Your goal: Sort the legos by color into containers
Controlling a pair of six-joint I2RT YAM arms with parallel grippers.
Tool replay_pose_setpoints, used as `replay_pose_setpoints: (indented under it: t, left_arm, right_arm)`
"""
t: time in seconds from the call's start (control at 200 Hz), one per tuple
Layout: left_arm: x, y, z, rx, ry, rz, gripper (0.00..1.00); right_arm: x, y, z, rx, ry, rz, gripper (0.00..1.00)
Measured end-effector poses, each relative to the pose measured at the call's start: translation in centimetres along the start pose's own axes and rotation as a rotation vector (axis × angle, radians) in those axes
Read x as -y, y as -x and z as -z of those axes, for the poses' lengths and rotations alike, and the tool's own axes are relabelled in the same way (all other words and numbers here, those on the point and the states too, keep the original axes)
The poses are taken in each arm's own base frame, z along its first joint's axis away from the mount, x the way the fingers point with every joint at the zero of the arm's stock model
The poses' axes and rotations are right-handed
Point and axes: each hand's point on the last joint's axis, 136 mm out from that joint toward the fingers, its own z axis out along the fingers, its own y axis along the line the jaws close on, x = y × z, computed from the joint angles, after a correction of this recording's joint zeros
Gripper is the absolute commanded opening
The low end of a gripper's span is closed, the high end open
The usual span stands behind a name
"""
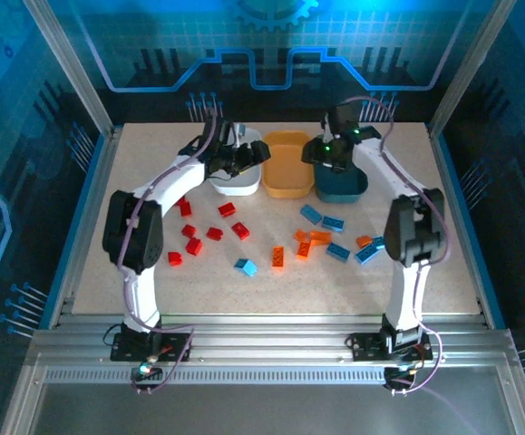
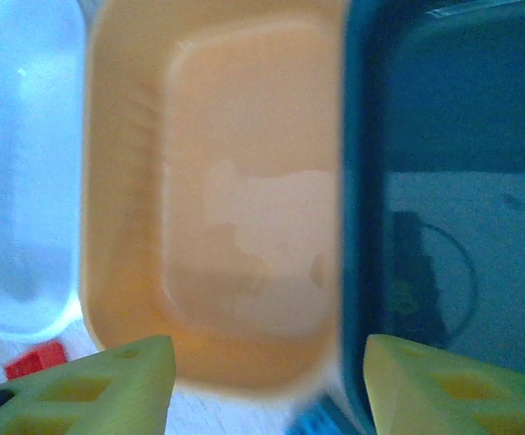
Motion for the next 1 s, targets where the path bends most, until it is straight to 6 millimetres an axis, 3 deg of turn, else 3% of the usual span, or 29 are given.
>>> replay_pose_setpoints:
  t: [0.13, 0.22, 0.305, 0.4, 0.48, 0.575, 0.66, 0.755, 1.0]
  left_arm:
    - [2.0, -1.3, 4.8, 0.063, -0.038, -0.034, 0.89]
    - [2.9, -3.8, 7.1, 0.085, -0.072, -0.067, 0.92]
    - [3.1, -8.1, 7.3, 0.048, -0.097, -0.077, 0.96]
    - [1.8, -14.4, 6.0, -0.052, -0.089, -0.066, 0.97]
    - [0.1, -20.0, 5.0, -0.153, -0.061, -0.053, 0.96]
    - [-0.6, -24.1, 4.8, -0.230, -0.045, -0.056, 0.97]
    - [0.5, -25.0, 5.1, -0.236, -0.075, -0.080, 0.98]
    - [2.2, -24.4, 5.8, -0.198, -0.127, -0.106, 0.98]
    - [2.9, -23.5, 6.5, -0.155, -0.137, -0.121, 0.99]
  right_arm:
    - [4.0, -3.3, 4.8, 0.050, -0.120, -0.047, 0.53]
    - [7.5, -6.1, 7.2, 0.075, -0.196, -0.098, 0.59]
    - [10.8, -9.4, 8.9, 0.081, -0.271, -0.167, 0.66]
    - [13.6, -13.4, 10.0, 0.063, -0.337, -0.220, 0.74]
    - [14.8, -16.2, 10.5, 0.040, -0.362, -0.244, 0.78]
    - [15.8, -19.1, 10.3, 0.001, -0.370, -0.279, 0.79]
    - [16.2, -21.4, 9.2, -0.065, -0.356, -0.305, 0.78]
    - [16.2, -23.0, 8.2, -0.127, -0.340, -0.324, 0.76]
    - [16.5, -23.3, 6.1, -0.174, -0.322, -0.367, 0.67]
